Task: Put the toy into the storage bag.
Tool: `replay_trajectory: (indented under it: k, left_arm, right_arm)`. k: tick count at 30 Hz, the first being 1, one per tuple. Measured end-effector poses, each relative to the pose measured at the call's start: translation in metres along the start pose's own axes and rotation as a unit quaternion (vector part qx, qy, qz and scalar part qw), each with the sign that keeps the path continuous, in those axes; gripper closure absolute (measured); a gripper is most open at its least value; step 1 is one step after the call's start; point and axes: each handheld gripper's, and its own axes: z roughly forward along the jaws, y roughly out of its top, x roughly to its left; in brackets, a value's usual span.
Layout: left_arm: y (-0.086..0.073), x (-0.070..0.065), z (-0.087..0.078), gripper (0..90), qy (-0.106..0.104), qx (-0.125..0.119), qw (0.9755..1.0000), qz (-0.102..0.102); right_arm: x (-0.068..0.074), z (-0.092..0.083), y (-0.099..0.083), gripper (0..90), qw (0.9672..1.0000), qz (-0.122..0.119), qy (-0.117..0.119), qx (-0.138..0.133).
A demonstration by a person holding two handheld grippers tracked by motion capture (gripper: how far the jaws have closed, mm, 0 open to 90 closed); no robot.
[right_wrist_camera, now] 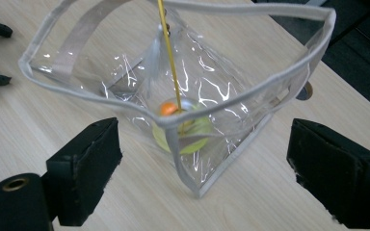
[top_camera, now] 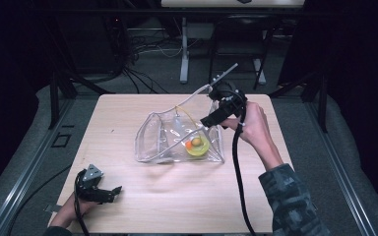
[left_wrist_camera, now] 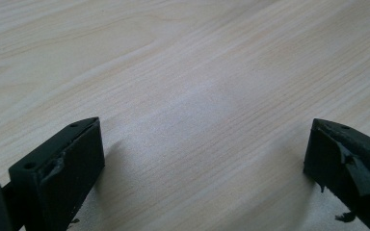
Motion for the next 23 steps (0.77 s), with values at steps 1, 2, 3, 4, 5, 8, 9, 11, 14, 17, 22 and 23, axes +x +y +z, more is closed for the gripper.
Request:
replay_trajectory:
  k: [1, 2, 3, 4, 5, 8, 9, 11, 14, 17, 22, 23]
  left_arm:
    - [0.0, 0.0, 0.0, 0.3, 0.0, 0.0, 1.0, 0.0]
    - [0.0, 0.0, 0.0, 0.2, 0.0, 0.0, 1.0, 0.0]
    - [0.0, 0.0, 0.0, 0.2, 0.0, 0.0, 1.0, 0.0]
    - [0.0, 0.0, 0.0, 0.3, 0.0, 0.0, 1.0, 0.0]
    - [0.0, 0.0, 0.0, 0.3, 0.0, 0.0, 1.0, 0.0]
    - [0.0, 0.0, 0.0, 0.3, 0.001, 0.0, 1.0, 0.0]
    - [0.0, 0.0, 0.0, 0.3, 0.001, 0.0, 1.0, 0.0]
    - [0.0, 0.0, 0.0, 0.3, 0.001, 0.0, 1.0, 0.0]
    - [0.0, 0.0, 0.0, 0.3, 0.001, 0.0, 1.0, 0.0]
    - [0.0, 0.0, 0.0, 0.3, 0.0, 0.0, 1.0, 0.0]
    - [0.0, 0.0, 0.0, 0.2, 0.0, -0.001, 1.0, -0.001]
    - [0.0, 0.0, 0.0, 0.2, 0.0, -0.001, 1.0, -0.001]
  right_arm:
    - [0.0, 0.0, -0.004, 11.1, 1.0, 0.0, 0.0, -0.002]
    - [0.0, 0.0, -0.01, 11.0, 1.0, 0.003, 0.0, -0.003]
    - [0.0, 0.001, -0.016, 11.0, 1.0, 0.004, 0.0, -0.005]
    - [-0.001, 0.002, -0.023, 10.9, 1.0, 0.005, 0.0, -0.004]
    - [-0.001, 0.003, -0.029, 10.9, 0.9999, 0.01, 0.0, -0.005]
    - [-0.002, 0.006, -0.048, 10.6, 0.9998, 0.018, 0.004, -0.006]
    - [-0.002, 0.008, -0.055, 10.5, 0.9998, 0.021, 0.004, -0.004]
    - [-0.002, 0.011, -0.066, 10.4, 0.9996, 0.028, 0.005, -0.004]
    - [-0.004, 0.018, -0.082, 10.4, 0.9991, 0.042, 0.009, 0.001]
    - [-0.006, 0.024, -0.096, 10.4, 0.9986, 0.051, 0.011, 0.004]
    - [-0.006, 0.035, -0.116, 9.9, 0.9979, 0.063, 0.013, 0.011]
    - [-0.006, 0.037, -0.12, 10.1, 0.9977, 0.066, 0.014, 0.01]
